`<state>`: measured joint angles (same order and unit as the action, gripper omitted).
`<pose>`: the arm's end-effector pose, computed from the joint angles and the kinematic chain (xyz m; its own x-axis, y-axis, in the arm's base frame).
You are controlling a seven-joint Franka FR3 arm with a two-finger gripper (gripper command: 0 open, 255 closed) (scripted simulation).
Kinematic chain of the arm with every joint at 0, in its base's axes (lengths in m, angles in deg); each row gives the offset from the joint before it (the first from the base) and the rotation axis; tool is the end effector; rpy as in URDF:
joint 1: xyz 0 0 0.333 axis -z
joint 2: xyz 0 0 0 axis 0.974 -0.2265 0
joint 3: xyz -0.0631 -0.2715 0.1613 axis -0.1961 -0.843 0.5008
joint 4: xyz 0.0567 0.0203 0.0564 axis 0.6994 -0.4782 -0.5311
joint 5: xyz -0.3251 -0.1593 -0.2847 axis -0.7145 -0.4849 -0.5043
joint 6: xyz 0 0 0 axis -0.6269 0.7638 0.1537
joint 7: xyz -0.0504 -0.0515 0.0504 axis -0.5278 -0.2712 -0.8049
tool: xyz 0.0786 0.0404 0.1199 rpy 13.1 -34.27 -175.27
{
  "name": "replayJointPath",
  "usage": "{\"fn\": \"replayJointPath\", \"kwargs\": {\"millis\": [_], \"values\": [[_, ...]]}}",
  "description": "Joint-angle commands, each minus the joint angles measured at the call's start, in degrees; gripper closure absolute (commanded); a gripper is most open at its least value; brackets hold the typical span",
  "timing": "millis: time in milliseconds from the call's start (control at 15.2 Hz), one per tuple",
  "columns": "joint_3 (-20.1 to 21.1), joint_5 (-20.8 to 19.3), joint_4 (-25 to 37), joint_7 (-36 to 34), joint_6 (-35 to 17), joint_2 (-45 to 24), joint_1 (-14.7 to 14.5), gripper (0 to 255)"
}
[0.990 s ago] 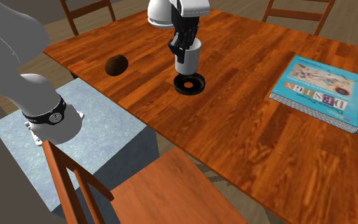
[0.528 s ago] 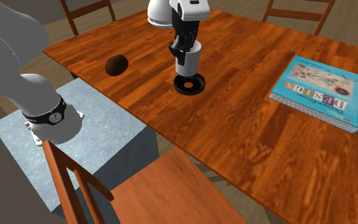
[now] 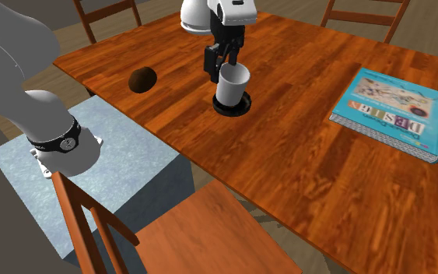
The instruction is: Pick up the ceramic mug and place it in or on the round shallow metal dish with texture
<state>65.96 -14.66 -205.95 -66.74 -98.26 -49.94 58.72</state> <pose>0.3604 0.3970 0.3244 0.9911 0.0964 -0.0918 0.0905 -0.9937 -0.0663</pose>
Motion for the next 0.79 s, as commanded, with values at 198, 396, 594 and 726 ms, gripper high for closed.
{"fn": "replayJointPath", "kwargs": {"millis": [198, 396, 594, 726], "values": [[-1.3, 0.2, 4.8, 0.5, 7.7, 2.9, 0.4, 0], [-1.3, 0.2, 4.8, 0.5, 7.7, 2.9, 0.4, 0], [-1.3, 0.2, 4.8, 0.5, 7.7, 2.9, 0.4, 0], [-1.3, 0.2, 4.8, 0.5, 7.7, 2.9, 0.4, 0]]}}
